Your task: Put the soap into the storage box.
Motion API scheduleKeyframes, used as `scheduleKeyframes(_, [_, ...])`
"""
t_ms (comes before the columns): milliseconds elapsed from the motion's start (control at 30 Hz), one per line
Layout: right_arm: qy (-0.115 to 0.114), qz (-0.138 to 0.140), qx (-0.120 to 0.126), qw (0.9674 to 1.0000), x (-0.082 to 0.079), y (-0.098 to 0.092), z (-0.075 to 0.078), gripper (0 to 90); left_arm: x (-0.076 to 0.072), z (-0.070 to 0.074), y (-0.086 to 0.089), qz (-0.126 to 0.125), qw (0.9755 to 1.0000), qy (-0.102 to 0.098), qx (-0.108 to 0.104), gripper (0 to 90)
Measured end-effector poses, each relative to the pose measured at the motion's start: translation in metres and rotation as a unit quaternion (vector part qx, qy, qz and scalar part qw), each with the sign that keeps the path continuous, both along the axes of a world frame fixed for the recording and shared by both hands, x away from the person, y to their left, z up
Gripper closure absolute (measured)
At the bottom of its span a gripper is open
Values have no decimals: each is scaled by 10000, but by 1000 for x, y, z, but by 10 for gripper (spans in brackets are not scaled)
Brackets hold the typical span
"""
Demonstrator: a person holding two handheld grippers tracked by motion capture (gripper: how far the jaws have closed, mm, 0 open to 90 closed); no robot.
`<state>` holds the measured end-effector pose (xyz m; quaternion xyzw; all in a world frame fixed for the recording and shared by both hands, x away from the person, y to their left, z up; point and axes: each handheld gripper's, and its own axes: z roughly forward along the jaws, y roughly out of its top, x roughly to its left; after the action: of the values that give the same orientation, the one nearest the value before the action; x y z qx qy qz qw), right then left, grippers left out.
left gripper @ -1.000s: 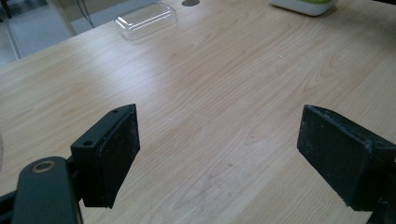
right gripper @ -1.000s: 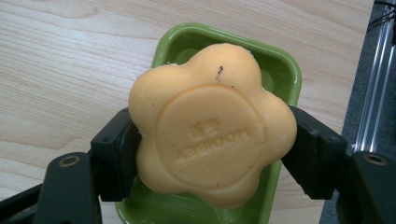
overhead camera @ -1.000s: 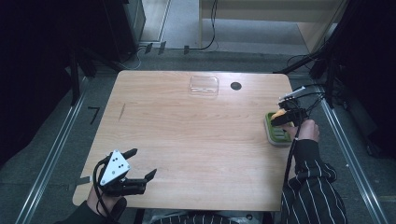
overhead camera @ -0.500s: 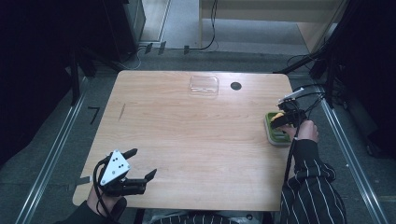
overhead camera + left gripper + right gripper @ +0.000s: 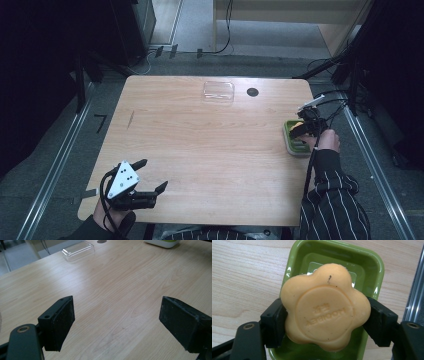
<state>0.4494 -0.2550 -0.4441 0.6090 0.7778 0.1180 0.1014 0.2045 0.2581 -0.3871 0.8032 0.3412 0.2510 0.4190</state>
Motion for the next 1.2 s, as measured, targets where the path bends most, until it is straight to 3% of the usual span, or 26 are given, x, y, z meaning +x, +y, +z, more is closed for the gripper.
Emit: scheduleKeyframes(1200, [139, -370, 8, 9992, 1, 0, -4, 271, 0, 0, 0, -7, 10000, -12, 15, 136])
